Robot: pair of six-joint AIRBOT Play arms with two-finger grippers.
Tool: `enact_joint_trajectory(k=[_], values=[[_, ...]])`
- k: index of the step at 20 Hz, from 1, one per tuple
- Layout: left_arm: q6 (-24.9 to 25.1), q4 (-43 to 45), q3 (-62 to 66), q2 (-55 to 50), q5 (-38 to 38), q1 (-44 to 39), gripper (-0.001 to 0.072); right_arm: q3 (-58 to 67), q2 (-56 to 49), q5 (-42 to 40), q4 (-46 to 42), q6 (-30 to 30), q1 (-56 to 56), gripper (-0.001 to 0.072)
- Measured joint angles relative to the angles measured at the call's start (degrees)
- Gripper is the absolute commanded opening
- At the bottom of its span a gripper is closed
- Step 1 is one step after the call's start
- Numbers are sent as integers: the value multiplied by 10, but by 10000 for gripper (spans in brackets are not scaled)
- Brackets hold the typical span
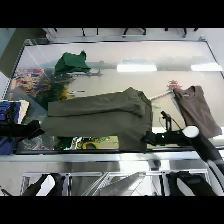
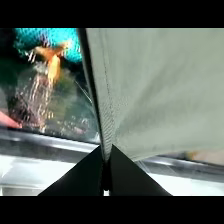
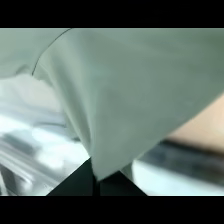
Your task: Fold the shirts.
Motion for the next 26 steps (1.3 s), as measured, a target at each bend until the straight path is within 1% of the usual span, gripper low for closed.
enact_joint_trajectory(k=[1,4,6,8,10,12,15,18,22,26], values=[[-3,2,-16,21,-3,0,14,7,57,31,-45,36,-3,21],[-13,4,-55,77,-8,0,14,56,189,116,-139,120,-6,20],[-17,5,-62,95,-10,0,14,108,229,163,-182,153,-7,21],[-20,6,-52,87,-10,-4,14,146,225,188,-203,168,-8,21],[-21,6,-32,58,-5,-15,14,170,189,187,-205,166,-8,21],[-18,7,-6,16,4,-30,14,182,132,147,-186,143,-8,21],[-14,8,40,-63,14,-43,14,200,8,64,-155,98,-8,22],[-8,7,102,-160,24,-49,14,237,-127,12,-119,49,-6,22],[-1,7,181,-272,30,-68,14,312,-271,-25,-90,14,3,22],[12,6,259,-362,23,-97,14,355,-355,-37,-82,3,7,22]])
